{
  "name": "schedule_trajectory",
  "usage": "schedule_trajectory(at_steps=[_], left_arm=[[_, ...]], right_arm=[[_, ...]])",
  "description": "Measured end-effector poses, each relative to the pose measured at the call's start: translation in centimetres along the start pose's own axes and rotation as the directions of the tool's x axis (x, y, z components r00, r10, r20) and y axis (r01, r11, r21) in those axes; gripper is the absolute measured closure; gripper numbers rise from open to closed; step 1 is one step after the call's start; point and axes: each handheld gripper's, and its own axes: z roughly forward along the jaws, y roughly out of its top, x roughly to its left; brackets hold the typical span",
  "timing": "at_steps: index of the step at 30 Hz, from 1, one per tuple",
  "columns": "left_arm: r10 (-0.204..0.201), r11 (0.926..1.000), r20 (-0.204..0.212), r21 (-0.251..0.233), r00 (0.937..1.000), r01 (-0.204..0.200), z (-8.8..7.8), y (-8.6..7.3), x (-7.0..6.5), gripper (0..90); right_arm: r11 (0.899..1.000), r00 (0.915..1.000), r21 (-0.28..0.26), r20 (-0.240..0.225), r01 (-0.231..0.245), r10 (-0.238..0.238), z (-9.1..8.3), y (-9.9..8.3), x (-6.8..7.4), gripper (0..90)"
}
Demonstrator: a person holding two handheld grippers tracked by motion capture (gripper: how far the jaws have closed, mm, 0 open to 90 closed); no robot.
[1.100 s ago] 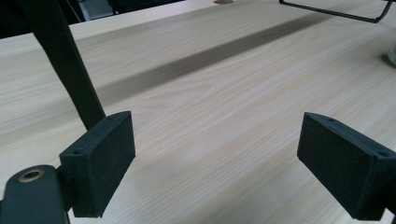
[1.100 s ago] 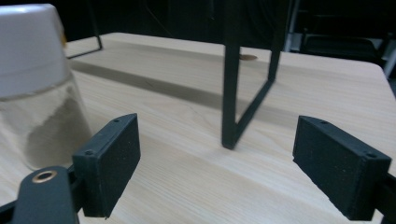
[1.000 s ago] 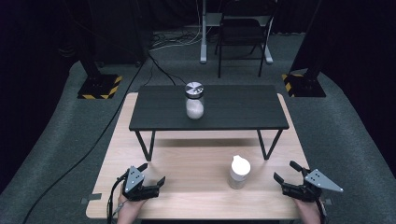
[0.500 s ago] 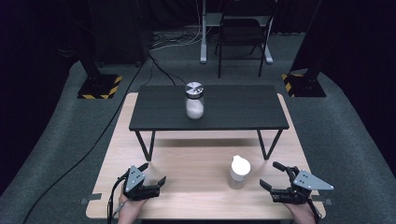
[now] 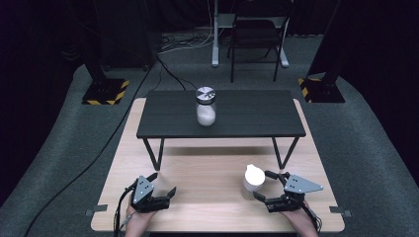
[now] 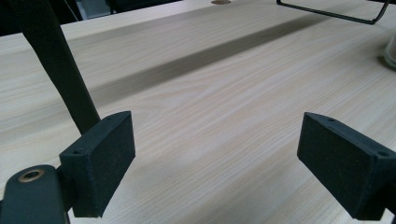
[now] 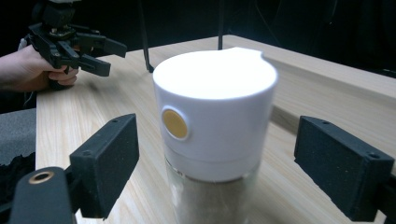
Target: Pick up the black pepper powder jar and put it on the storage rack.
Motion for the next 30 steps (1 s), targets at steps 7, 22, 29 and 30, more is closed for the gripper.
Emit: schedule_trajectory(at_steps=[7, 22, 29, 30], left_arm=[[-0.001, 1.0, 0.001, 0.0, 1.0, 0.001, 0.0, 0.0, 0.0, 10.9], [-0.004, 1.0, 0.007, 0.002, 1.0, 0.004, 0.1, 0.0, 0.1, 10.9], [-0.009, 1.0, 0.009, 0.002, 0.9999, 0.009, 0.1, 0.0, 0.1, 10.9], [-0.01, 0.9999, 0.01, 0.002, 0.9999, 0.01, 0.1, 0.0, 0.1, 10.9]], right_arm=[[0.999, 1.0, 0.034, -0.001, 0.007, -0.007, 2.0, 0.3, 0.2, 15.5], [0.996, 0.9994, 0.092, 0.036, -0.003, 0.0, 2.4, 1.5, 0.8, 29.7], [0.997, 0.9993, 0.075, 0.026, -0.03, 0.028, 1.7, 3.3, 0.4, 29.7], [0.997, 0.9993, 0.069, 0.023, -0.031, 0.029, 1.5, 3.8, 0.4, 29.6]])
